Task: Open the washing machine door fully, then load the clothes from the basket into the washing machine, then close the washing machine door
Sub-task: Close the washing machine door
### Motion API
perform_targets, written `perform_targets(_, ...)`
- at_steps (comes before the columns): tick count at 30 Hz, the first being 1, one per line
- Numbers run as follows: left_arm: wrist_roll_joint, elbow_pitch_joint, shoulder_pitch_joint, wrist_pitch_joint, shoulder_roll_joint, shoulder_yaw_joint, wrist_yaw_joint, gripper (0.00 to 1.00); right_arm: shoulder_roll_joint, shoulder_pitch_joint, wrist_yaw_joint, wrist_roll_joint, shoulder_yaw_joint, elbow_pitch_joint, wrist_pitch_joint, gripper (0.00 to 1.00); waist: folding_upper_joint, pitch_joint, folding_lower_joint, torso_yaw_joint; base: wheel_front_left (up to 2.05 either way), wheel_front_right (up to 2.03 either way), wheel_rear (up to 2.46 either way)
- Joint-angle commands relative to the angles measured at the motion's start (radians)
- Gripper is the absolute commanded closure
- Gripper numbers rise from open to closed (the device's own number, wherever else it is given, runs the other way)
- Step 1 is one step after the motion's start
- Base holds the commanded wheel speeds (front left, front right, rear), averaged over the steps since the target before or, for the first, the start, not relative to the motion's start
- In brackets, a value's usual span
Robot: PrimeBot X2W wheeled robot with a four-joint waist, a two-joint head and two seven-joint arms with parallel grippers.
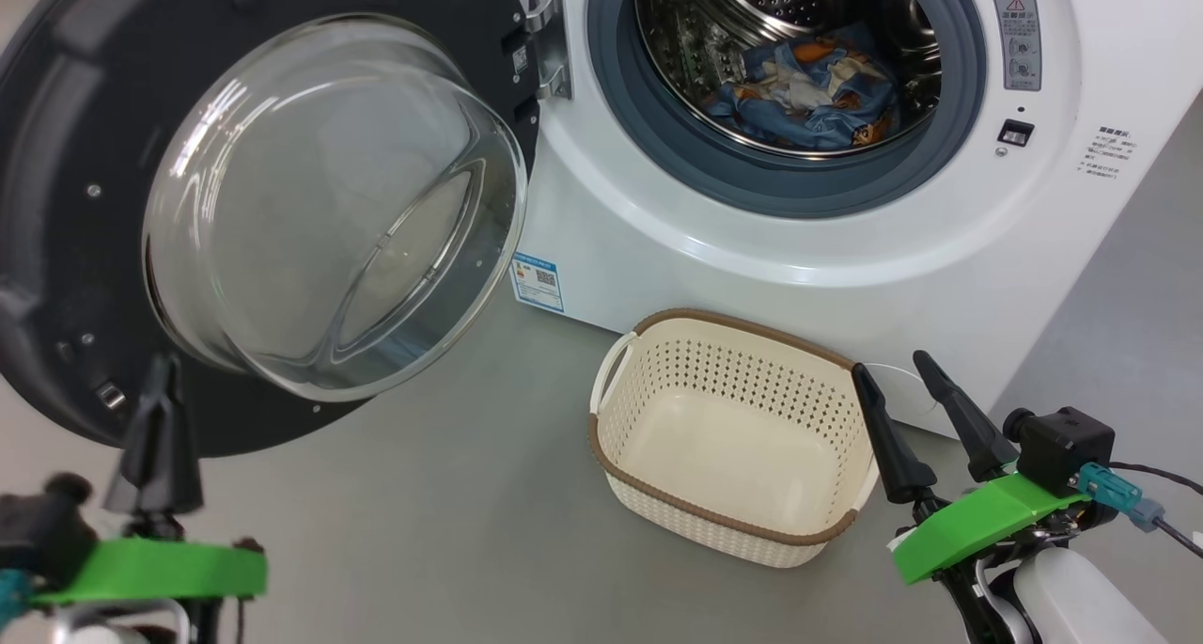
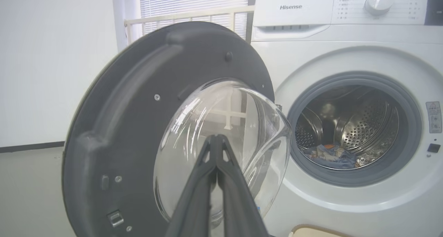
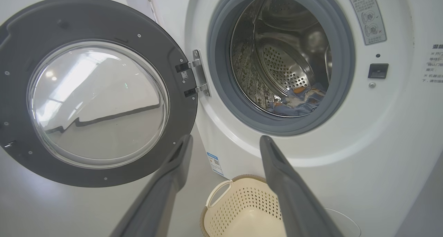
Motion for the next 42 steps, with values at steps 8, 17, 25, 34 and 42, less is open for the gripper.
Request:
perform_targets(8, -0.072, -0.141, -0.135, 0.023, 0.110, 0.138, -0.015, 1.00, -0.022, -0.024, 0.004, 0.006, 0.031, -0.017, -0.008, 0.00, 0.0000, 0.004, 0.0000, -0.022, 0.00, 0.00, 0.00)
perform_targets(17, -0.278, -0.107, -0.276, 0.074, 0.153, 0.278, -0.071, 1.00, -0.049, -0.041, 0.004, 0.012, 0.061, -0.014, -0.008, 0.00, 0.0000, 0.019, 0.0000, -0.064, 0.00, 0.00, 0.00)
perform_targets(25, -0.562, 0.183, -0.423, 0.142, 0.217, 0.469, -0.146, 1.00, -0.076, -0.051, 0.004, 0.013, 0.075, -0.010, -0.008, 0.00, 0.0000, 0.038, 0.0000, -0.121, 0.00, 0.00, 0.00)
perform_targets(34, -0.779, 0.504, -0.547, 0.212, 0.300, 0.642, -0.169, 1.00, -0.109, -0.059, 0.004, 0.016, 0.089, -0.020, 0.001, 0.00, 0.0000, 0.061, 0.0000, -0.170, 0.00, 0.00, 0.00)
perform_targets(42, -0.855, 0.740, -0.569, 0.293, 0.378, 0.707, -0.163, 1.00, -0.129, -0.067, 0.004, 0.011, 0.084, -0.043, 0.018, 0.00, 0.0000, 0.089, 0.0000, -0.217, 0.00, 0.00, 0.00)
